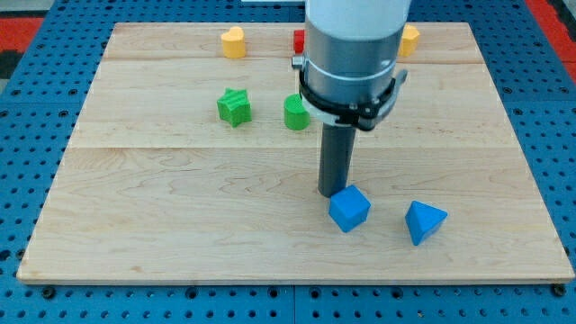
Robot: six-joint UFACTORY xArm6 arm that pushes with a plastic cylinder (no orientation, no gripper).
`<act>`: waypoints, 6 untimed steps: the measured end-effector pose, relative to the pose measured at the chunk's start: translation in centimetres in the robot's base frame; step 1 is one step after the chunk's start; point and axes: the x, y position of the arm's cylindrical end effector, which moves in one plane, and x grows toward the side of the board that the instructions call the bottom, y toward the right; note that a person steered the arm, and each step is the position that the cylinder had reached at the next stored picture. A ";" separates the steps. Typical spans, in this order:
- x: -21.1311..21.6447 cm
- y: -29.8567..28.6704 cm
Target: Push the blue cube into the blue triangle
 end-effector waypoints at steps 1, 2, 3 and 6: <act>1.2 0.1; 1.7 -5.7; 4.4 -2.6; -5.2 -1.5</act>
